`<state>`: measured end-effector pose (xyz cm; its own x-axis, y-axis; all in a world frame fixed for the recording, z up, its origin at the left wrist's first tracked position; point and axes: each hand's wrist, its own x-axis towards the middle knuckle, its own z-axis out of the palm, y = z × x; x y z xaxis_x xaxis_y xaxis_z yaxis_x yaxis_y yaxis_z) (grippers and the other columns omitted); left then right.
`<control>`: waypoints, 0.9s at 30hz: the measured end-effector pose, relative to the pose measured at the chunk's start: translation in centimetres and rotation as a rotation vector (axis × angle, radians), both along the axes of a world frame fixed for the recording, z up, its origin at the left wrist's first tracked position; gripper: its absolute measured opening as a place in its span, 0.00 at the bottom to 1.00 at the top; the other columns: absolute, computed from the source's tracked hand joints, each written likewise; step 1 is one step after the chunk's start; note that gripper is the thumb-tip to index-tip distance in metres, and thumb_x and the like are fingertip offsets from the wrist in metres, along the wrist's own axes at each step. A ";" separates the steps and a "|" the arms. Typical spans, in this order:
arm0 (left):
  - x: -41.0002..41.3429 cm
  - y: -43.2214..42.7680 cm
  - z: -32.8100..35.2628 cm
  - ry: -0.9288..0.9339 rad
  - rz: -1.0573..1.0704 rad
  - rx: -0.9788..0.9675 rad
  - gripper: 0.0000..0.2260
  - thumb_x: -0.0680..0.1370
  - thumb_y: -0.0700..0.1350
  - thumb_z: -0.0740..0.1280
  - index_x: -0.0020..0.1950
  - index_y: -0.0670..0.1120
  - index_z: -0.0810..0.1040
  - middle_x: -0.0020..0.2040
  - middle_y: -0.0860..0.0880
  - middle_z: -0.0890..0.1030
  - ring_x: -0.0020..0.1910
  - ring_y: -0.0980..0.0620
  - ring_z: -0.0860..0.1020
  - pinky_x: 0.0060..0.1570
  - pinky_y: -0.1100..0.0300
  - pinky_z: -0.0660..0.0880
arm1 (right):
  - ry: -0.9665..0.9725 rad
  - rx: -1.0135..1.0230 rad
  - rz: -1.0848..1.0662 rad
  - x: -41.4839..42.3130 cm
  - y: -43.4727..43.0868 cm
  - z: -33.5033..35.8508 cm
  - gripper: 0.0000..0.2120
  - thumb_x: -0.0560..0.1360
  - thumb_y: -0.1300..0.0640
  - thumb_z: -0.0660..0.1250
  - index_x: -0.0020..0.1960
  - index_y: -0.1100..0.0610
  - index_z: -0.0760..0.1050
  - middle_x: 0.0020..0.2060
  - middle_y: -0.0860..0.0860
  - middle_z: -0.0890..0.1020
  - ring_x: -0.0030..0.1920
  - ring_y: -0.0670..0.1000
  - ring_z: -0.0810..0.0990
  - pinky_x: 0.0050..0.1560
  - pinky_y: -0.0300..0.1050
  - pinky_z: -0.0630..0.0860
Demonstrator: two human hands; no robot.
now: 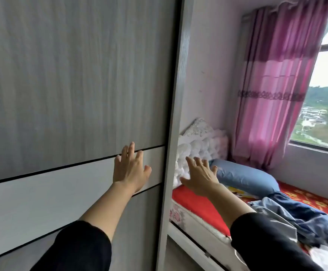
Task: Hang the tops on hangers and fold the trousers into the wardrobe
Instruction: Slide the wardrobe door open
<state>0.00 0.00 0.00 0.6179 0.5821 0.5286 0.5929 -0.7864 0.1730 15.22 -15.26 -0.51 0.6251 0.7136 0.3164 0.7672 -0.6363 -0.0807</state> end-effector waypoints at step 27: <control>1.3 15.9 -2.6 0.168 0.460 0.919 0.28 0.79 0.54 0.52 0.78 0.46 0.55 0.77 0.47 0.56 0.77 0.50 0.52 0.73 0.53 0.51 | -0.863 0.477 1.008 13.1 25.7 0.0 0.38 0.75 0.38 0.62 0.77 0.52 0.53 0.77 0.53 0.51 0.77 0.55 0.50 0.76 0.55 0.49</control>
